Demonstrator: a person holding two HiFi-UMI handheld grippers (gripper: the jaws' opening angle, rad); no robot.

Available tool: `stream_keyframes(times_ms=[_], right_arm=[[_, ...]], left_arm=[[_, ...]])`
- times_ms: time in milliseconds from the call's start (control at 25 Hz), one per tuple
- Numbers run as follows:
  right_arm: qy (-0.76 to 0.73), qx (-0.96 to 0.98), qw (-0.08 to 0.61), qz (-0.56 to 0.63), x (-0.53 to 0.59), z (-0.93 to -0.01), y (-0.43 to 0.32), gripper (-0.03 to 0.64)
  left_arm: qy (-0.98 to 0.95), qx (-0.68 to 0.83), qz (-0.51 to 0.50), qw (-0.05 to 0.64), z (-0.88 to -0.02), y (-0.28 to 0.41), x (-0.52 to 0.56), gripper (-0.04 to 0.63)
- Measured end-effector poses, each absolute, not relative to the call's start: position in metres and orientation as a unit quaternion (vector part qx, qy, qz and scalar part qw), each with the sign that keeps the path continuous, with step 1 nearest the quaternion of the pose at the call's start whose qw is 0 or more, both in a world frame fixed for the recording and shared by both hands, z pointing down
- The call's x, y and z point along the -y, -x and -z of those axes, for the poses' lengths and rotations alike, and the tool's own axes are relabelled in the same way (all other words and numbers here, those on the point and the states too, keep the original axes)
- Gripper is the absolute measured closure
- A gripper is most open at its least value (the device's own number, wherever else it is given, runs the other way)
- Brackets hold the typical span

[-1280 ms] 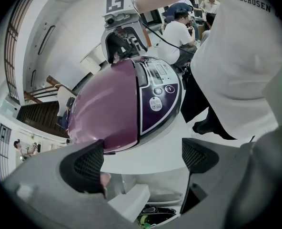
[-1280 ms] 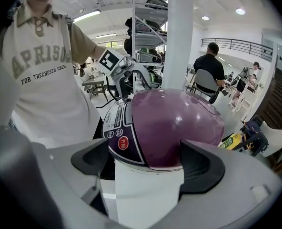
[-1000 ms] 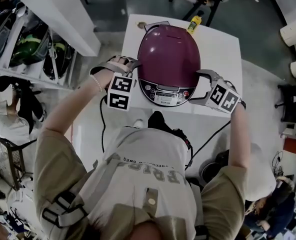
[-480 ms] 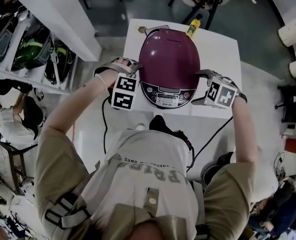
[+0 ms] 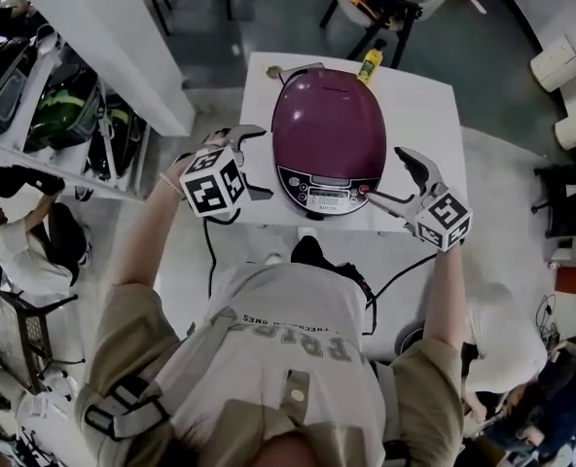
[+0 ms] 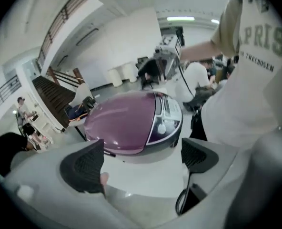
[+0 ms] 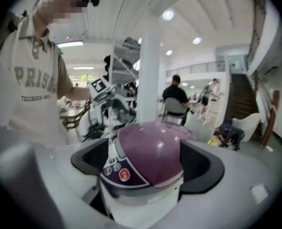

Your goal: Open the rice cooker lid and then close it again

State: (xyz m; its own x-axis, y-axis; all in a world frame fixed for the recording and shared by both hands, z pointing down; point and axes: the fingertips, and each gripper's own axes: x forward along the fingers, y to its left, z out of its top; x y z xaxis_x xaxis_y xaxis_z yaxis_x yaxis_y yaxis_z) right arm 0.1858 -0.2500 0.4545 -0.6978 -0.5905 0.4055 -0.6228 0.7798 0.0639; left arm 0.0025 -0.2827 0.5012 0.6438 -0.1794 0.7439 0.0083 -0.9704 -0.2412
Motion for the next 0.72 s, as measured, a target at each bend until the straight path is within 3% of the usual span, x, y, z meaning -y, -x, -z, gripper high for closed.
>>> stream_keyframes(times_ms=[160,320,520,720], right_arm=[[-0.484,0.870,0.092,0.027,0.244,-0.424,-0.195,0.176],[-0.577,0.816,0.005,0.029,0.227,-0.410,-0.193,0.196],[-0.674,0.734,-0.085,0.014,0.210,-0.400,-0.205,0.325],[-0.709,0.699,-0.087,0.028,0.195,-0.398,-0.200,0.451]], left_arm=[[0.956,-0.152,0.249,0.036,-0.455,-0.010,0.275,0.080],[0.943,-0.306,0.131,0.011,-0.429,-0.002,0.285,0.157],[0.908,-0.413,0.074,0.006,-0.416,0.011,0.279,0.271],[0.864,-0.500,0.055,0.031,-0.405,0.037,0.277,0.427]])
